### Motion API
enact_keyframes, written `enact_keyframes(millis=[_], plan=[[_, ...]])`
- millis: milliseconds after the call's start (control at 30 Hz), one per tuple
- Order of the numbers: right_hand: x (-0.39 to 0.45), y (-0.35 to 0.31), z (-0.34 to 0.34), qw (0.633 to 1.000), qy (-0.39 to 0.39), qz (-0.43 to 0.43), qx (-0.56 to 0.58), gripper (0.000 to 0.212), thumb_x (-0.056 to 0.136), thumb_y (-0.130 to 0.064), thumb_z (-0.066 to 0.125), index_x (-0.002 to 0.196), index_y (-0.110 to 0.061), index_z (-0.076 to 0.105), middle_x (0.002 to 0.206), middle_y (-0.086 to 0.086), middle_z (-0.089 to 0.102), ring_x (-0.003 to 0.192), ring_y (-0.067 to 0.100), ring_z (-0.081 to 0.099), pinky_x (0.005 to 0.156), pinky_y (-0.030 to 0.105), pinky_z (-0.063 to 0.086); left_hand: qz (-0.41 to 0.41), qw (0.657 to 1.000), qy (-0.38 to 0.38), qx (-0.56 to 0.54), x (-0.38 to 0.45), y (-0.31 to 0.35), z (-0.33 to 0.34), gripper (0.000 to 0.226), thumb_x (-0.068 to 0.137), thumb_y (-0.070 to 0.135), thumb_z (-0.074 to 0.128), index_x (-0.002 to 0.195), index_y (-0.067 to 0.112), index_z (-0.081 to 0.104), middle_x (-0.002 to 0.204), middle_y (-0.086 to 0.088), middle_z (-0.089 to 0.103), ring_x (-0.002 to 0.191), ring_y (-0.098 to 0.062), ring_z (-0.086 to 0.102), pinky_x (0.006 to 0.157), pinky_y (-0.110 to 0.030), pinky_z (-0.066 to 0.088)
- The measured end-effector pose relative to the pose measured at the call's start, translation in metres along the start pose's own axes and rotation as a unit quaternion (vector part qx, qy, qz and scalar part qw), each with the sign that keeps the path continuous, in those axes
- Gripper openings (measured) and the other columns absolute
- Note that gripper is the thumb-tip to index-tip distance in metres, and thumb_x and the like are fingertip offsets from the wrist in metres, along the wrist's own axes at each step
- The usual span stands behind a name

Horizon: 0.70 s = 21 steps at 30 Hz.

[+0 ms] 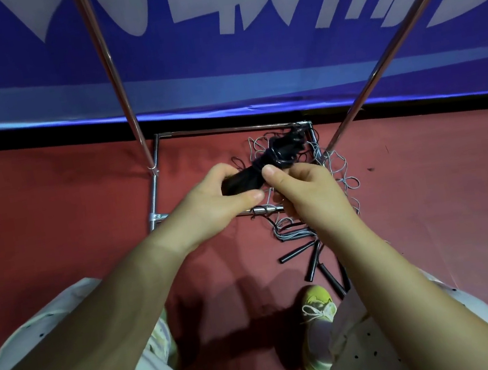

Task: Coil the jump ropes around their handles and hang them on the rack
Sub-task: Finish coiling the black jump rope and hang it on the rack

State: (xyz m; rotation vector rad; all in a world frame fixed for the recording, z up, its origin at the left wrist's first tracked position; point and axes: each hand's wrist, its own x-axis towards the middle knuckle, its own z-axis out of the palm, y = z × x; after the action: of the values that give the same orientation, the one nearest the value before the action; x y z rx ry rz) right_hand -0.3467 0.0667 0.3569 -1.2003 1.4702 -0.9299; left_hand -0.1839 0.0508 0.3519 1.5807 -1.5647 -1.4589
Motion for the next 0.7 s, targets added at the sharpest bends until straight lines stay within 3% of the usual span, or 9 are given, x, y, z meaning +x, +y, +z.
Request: enact_keyframes(millis=[133, 233, 300, 400, 433, 467, 567, 700], plan=[[0.000, -0.003, 0.003, 0.999, -0.003, -0.047, 0.023, 0.056, 0.078, -0.042, 0.064, 0.073, 0.012, 0.050, 0.060, 0.013, 0.045, 0.049, 0.014, 0.035, 0.047, 0.023, 0.029, 0.000, 1.000, -0.017, -0.010, -0.004, 0.001, -0.002, 0.037, 0.070, 0.037, 0.081, 0.091, 0.025, 0.052, 0.068, 0.011, 0.057, 0.059, -0.007, 0.053, 0.052, -0.025, 0.042], [0.001, -0.005, -0.001, 0.996, -0.030, -0.059, 0.051, 0.047, 0.080, -0.038, 0.060, 0.071, 0.008, 0.052, 0.054, 0.007, 0.043, 0.049, 0.017, 0.034, 0.044, 0.023, 0.026, -0.038, 0.980, -0.103, -0.165, -0.006, 0.004, -0.007, 0.037, 0.067, 0.046, 0.067, 0.091, 0.018, 0.064, 0.078, 0.001, 0.067, 0.074, -0.016, 0.063, 0.075, -0.039, 0.051], [0.000, -0.006, -0.003, 0.990, -0.083, -0.068, 0.088, 0.044, 0.085, -0.033, 0.054, 0.073, 0.010, 0.052, 0.053, 0.001, 0.045, 0.046, 0.014, 0.035, 0.044, 0.021, 0.027, -0.083, 0.932, -0.205, -0.286, -0.007, 0.001, -0.008, 0.040, 0.072, 0.047, 0.064, 0.088, 0.012, 0.073, 0.086, -0.013, 0.072, 0.080, -0.028, 0.069, 0.083, -0.043, 0.053], [-0.006, -0.008, -0.007, 0.972, -0.167, -0.076, 0.147, 0.032, 0.091, -0.024, 0.045, 0.067, -0.004, 0.048, 0.050, -0.007, 0.047, 0.040, 0.009, 0.043, 0.042, 0.016, 0.032, -0.103, 0.779, -0.400, -0.472, -0.011, -0.002, 0.002, 0.061, 0.075, 0.059, 0.066, 0.101, 0.004, 0.071, 0.095, -0.016, 0.072, 0.087, -0.030, 0.070, 0.080, -0.044, 0.056], [-0.007, -0.009, -0.009, 0.970, -0.177, -0.074, 0.147, 0.030, 0.091, -0.024, 0.045, 0.067, -0.007, 0.049, 0.050, -0.008, 0.048, 0.040, 0.008, 0.046, 0.042, 0.016, 0.034, -0.114, 0.746, -0.422, -0.502, -0.014, 0.000, 0.005, 0.066, 0.077, 0.063, 0.061, 0.103, 0.003, 0.069, 0.093, -0.015, 0.070, 0.083, -0.031, 0.069, 0.076, -0.043, 0.057], [-0.007, -0.009, -0.011, 0.972, -0.177, -0.074, 0.133, 0.029, 0.090, -0.024, 0.045, 0.067, -0.008, 0.051, 0.050, -0.008, 0.050, 0.042, 0.007, 0.048, 0.044, 0.016, 0.035, -0.132, 0.737, -0.425, -0.509, -0.014, 0.001, 0.007, 0.068, 0.078, 0.067, 0.055, 0.099, 0.004, 0.068, 0.084, -0.012, 0.068, 0.073, -0.028, 0.068, 0.067, -0.038, 0.057], [-0.001, -0.004, -0.020, 0.983, -0.154, -0.086, 0.051, 0.032, 0.086, -0.037, 0.055, 0.071, -0.009, 0.059, 0.055, -0.006, 0.057, 0.054, 0.010, 0.050, 0.053, 0.022, 0.038, -0.191, 0.785, -0.375, -0.454, -0.015, 0.009, 0.008, 0.071, 0.075, 0.077, 0.036, 0.077, 0.011, 0.065, 0.063, -0.003, 0.056, 0.049, -0.017, 0.054, 0.046, -0.021, 0.045], [0.004, 0.005, -0.025, 0.983, -0.173, -0.053, 0.015, 0.045, 0.077, -0.057, 0.051, 0.076, -0.013, 0.063, 0.066, 0.001, 0.058, 0.062, 0.018, 0.052, 0.058, 0.025, 0.043, -0.196, 0.829, -0.336, -0.402, -0.017, 0.015, 0.003, 0.068, 0.072, 0.074, 0.034, 0.070, 0.013, 0.063, 0.059, -0.003, 0.054, 0.045, -0.017, 0.051, 0.043, -0.020, 0.041]])
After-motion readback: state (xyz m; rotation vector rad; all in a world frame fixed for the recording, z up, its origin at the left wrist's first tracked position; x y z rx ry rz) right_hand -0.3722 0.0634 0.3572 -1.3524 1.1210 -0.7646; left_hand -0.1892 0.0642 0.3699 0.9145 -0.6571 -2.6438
